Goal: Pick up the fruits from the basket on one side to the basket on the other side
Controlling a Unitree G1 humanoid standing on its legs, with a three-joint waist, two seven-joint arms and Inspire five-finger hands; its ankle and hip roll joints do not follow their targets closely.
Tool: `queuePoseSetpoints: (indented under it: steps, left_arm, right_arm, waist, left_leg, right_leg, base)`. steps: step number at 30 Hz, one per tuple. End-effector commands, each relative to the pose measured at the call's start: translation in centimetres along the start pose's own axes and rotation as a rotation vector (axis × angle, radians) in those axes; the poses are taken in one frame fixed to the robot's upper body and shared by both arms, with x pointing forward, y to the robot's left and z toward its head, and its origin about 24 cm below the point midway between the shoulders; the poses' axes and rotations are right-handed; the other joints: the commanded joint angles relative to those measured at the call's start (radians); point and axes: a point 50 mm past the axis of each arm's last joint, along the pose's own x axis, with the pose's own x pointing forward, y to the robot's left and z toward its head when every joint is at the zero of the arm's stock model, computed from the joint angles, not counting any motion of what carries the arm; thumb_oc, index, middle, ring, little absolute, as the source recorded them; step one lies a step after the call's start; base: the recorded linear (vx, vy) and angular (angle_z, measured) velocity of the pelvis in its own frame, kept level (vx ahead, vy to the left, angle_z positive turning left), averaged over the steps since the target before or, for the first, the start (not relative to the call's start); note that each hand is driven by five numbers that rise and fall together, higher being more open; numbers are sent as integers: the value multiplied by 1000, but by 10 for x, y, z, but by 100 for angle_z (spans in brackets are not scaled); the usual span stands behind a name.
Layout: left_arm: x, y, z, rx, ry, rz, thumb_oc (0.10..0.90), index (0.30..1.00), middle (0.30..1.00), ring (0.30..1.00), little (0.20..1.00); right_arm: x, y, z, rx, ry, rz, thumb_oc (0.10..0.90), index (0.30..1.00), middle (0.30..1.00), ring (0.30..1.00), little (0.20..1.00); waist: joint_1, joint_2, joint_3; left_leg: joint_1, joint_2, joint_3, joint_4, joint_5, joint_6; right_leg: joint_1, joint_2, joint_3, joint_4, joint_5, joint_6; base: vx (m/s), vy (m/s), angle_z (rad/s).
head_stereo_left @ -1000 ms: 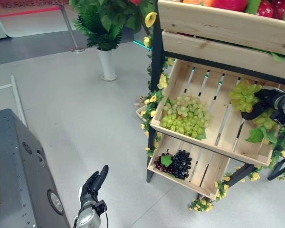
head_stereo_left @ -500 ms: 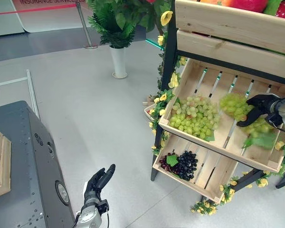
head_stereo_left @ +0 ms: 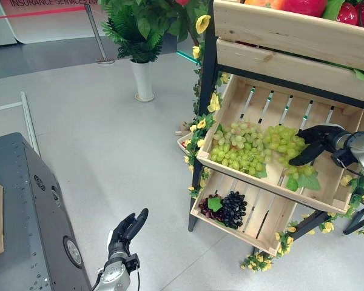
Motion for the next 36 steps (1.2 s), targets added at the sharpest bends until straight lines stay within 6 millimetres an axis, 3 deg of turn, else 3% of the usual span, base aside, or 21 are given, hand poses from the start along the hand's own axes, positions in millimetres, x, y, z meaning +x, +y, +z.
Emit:
queuePoseSetpoints:
  steps: [1,8,14,21,36]
  left_arm:
    - [14,-27,60,71,-247,-123,800,900,900,900,900]
    - [14,-19,58,56,-238,-80,800,900,900,900,900]
    - [12,-17,57,38,-249,-46,800,900,900,900,900]
    - [14,-17,63,8,-257,-14,800,900,900,900,900]
    - [11,-16,59,-29,-253,3,800,900,900,900,900]
  right_arm:
    - [-15,-25,33,-70,-123,-78,800,900,900,900,900]
    - [-21,-11,47,-97,-230,-96,800,900,900,900,900]
    - [-33,8,44,-181,-315,-238,800,900,900,900,900]
    - [-55,34,36,-204,-406,-374,800,900,900,900,900]
    - [-115,47,39,-193,-726,-627,800,900,900,900,900]
  waist:
    - [28,-30,-17]
    - [2,-30,-14]
    - [-39,-21,-12]
    - [-90,-4,0]
    - [-148,19,-2]
  left_leg:
    - [22,-71,9,9,-114,43]
    - [20,-72,20,9,-115,44]
    - [20,-72,42,9,-119,50]
    - [29,-72,70,9,-132,59]
    - [41,-78,100,9,-158,70]
  right_leg:
    - [88,18,-39,7,-93,-29]
    - [79,19,-28,7,-88,-26]
    - [66,21,-3,7,-86,-22]
    - [55,26,35,7,-87,-16]
    - [39,32,82,7,-91,-3]
  base:
    - [0,0,0]
    - [0,0,0]
    - [-1,2,-8]
    - [4,7,-11]
    - [18,13,-10]
